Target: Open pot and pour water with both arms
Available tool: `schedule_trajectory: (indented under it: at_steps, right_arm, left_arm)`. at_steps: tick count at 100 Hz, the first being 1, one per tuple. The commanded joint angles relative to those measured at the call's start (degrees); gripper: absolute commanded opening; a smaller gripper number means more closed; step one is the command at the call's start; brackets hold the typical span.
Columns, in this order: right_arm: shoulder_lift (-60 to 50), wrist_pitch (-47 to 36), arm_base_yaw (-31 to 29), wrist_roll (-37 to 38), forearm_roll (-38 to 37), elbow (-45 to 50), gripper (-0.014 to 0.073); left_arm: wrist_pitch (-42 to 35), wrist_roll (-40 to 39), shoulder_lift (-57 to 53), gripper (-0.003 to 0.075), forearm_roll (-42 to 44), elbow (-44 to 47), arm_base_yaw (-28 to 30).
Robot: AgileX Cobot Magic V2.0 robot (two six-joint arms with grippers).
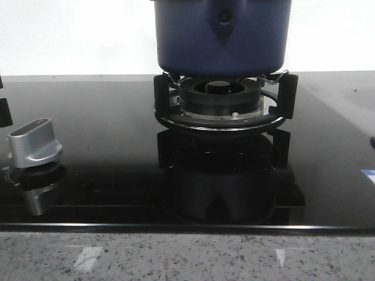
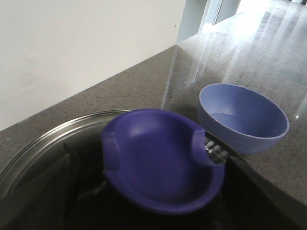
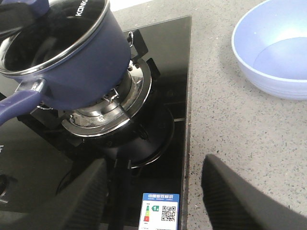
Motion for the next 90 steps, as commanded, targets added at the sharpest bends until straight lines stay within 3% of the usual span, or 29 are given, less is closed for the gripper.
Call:
schedule_trajectory:
  at_steps: [1, 38, 71, 90]
  right_arm:
    - [0.9, -2.9, 0.0, -0.4, 1.1, -1.9, 0.0393]
    - [0.9, -2.9, 0.0, -0.4, 1.1, -1.9, 0.0393]
    - [0.9, -2.9, 0.0, -0.4, 1.1, -1.9, 0.0393]
    - [0.9, -2.9, 0.0, -0.4, 1.1, -1.9, 0.0393]
  left_arm:
    - [0.2, 0.0, -1.7, 0.0559, -3.3, -2.9, -0.5]
    - [0.1, 0.4, -1.5, 0.0531, -3.0, -3.9, -0.5]
    - [0.1, 0.4, -1.5, 0.0215, -3.0, -3.9, -0.5]
    - [0.7, 0.4, -1.5, 0.0114, -3.0, -4.2, -0.5]
